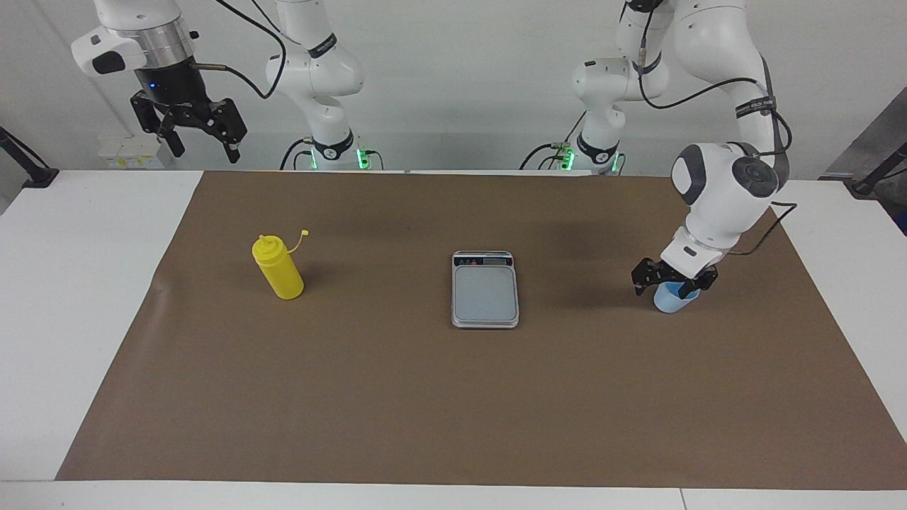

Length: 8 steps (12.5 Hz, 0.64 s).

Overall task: Pour seasoning into cup on scale with both arms
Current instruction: 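Reach the left gripper down to the light-blue cup and grasp it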

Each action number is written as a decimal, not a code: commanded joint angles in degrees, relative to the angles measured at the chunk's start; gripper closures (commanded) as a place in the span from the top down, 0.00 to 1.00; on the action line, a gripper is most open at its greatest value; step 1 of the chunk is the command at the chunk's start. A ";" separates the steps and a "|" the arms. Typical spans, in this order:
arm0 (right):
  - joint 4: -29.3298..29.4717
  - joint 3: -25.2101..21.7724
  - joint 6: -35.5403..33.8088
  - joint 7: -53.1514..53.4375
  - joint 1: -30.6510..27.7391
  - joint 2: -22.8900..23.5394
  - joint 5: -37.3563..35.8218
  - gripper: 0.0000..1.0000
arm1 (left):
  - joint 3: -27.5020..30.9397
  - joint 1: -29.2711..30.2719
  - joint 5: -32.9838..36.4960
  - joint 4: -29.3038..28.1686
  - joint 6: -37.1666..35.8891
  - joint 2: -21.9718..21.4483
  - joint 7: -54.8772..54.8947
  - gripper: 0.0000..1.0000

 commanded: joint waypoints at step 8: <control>-1.16 0.15 -0.38 -0.47 -0.32 -1.31 1.19 1.00 | 0.59 -0.22 -1.10 -6.19 2.40 -1.92 1.29 1.00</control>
